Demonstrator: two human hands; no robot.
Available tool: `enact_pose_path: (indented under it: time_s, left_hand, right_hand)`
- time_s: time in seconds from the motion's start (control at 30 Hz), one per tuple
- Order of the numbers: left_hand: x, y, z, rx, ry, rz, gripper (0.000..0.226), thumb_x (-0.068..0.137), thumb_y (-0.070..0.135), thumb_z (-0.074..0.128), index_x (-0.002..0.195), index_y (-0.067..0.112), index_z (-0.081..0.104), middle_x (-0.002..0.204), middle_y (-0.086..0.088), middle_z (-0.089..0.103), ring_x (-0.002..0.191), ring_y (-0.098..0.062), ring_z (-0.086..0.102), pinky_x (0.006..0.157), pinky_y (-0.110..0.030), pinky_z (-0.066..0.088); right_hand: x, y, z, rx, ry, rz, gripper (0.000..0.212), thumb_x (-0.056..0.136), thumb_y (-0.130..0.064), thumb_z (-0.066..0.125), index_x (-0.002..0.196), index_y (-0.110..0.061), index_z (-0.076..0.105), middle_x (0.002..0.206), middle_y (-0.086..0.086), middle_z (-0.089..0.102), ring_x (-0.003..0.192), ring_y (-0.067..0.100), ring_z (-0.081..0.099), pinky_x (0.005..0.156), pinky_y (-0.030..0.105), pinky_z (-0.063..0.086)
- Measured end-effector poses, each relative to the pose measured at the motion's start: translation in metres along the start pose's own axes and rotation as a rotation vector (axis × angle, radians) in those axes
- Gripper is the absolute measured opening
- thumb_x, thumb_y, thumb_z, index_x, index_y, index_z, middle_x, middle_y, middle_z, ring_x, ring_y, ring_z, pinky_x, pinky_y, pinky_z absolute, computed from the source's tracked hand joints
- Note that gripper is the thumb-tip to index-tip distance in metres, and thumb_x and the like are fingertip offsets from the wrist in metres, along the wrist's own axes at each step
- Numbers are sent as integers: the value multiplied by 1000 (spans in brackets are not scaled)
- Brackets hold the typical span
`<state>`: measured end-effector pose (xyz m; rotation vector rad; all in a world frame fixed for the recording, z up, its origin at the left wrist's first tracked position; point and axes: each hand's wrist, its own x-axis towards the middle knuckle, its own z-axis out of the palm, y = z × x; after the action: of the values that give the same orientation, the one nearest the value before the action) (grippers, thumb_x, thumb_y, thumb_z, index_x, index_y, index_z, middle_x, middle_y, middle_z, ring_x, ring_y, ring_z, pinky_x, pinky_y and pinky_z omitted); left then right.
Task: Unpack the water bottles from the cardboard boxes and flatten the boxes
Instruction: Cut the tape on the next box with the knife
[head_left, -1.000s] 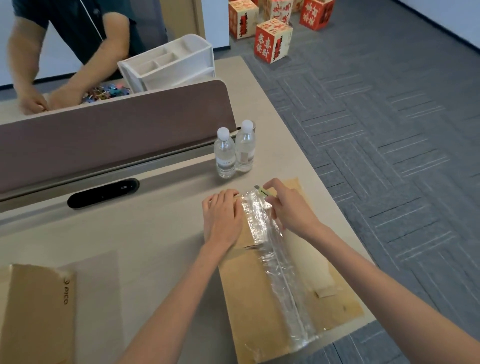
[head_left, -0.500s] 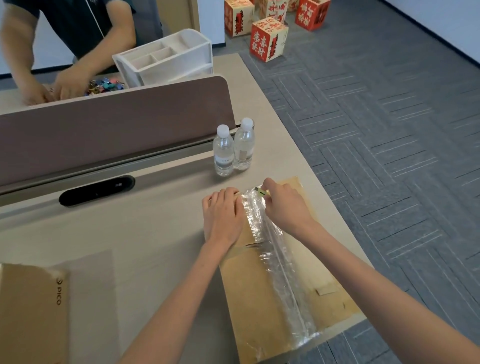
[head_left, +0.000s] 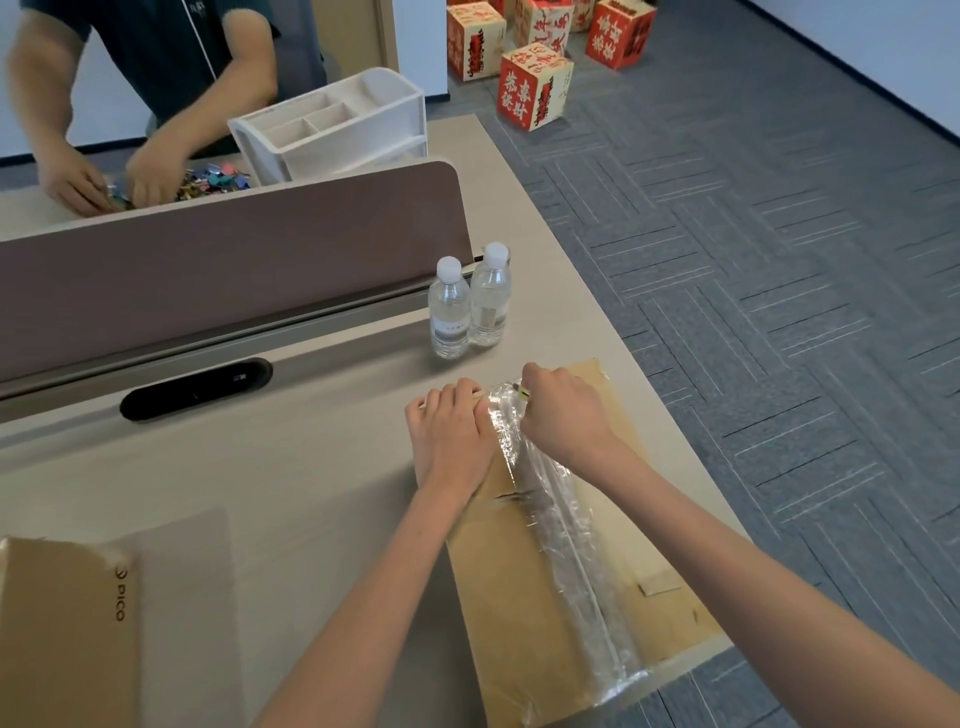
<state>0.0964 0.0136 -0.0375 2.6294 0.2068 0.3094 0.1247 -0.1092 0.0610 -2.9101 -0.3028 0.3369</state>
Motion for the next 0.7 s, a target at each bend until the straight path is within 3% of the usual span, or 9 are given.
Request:
enact_pose_path:
  time_s: [0.2,0.37,0.53,0.7]
  left_hand:
    - [1,-1,3,2,-2,-19,11,97,29,44,99,25,54,91,8,62,92,-18,53,94,-36,29]
    - [0,0,1,7,-21,-24,14,98,31,42,101,25,55,94,7,63,96,-19,53,95,-37,29]
    - [0,0,0,0,-41,-37,15,99,31,41,102,26,55,96,8,62,99,-17,52,99,-40,31]
    - [2,1,-1,-1,-40,-24,18,100,30,40,103,25,56,101,7,64,102,-18,52,100,-40,31]
  right_hand:
    - [-12,-1,6,-13,32,30,21,85,1,45,104,-8,49,73,2,36,74,31,39,62,33,27]
    - [-21,-1,12,-2,49,66,25,85,1,45,108,-7,50,69,1,35,71,30,39,61,33,28]
    - [-46,3,17,8,-2,47,27,85,-2,45,111,-7,50,97,14,60,91,35,58,64,32,29]
    - [-80,21,30,57,4,63,32,87,-7,43,117,-13,51,83,8,50,88,36,57,64,37,32]
